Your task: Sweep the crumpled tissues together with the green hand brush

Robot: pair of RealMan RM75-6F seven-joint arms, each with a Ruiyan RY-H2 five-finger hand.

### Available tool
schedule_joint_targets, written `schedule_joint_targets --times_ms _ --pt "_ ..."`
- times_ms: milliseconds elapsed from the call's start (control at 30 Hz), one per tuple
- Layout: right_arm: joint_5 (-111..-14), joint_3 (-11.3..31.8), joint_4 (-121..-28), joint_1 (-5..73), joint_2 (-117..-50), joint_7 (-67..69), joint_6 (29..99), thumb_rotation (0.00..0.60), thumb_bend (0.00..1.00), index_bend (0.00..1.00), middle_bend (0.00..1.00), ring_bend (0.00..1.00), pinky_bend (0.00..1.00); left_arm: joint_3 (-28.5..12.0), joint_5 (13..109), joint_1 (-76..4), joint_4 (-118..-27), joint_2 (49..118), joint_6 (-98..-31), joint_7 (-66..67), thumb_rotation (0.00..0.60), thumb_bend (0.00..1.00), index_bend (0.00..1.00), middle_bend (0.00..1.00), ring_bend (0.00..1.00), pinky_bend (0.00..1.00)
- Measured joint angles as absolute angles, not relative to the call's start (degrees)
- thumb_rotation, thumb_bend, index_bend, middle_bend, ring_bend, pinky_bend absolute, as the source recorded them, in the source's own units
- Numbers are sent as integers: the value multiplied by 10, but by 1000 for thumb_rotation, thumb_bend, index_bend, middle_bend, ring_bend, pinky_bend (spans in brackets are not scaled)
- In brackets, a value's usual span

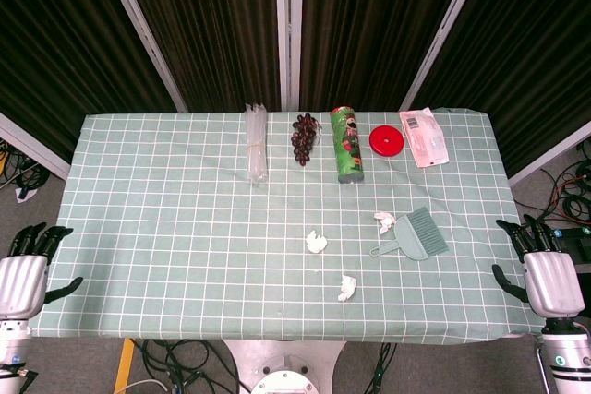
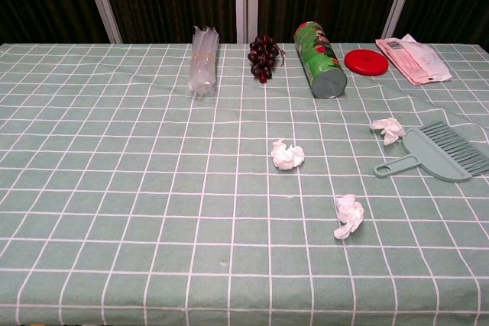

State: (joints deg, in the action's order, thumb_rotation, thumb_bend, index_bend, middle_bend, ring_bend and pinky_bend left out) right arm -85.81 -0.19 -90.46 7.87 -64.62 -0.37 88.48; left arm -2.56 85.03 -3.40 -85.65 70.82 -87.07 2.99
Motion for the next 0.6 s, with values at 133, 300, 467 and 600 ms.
schedule_joint_targets --times_ms 133,300,467,600 --pt "-860 0 -906 75 -646 -2 881 600 230 158 247 65 141 -25 850 -34 -855 709 -870 29 600 113 205 195 106 121" --pt "-869 2 -904 74 -647 3 877 600 230 158 257 75 141 -26 850 -35 -857 709 -868 29 600 113 205 195 106 120" --pt "-884 3 -904 80 -647 3 866 600 230 179 273 76 141 -26 849 -34 -857 708 -869 27 600 113 205 195 105 121" --pt "-901 3 -907 100 -648 0 838 600 227 247 317 76 141 -26 852 -34 -857 708 -871 26 600 113 205 196 105 120"
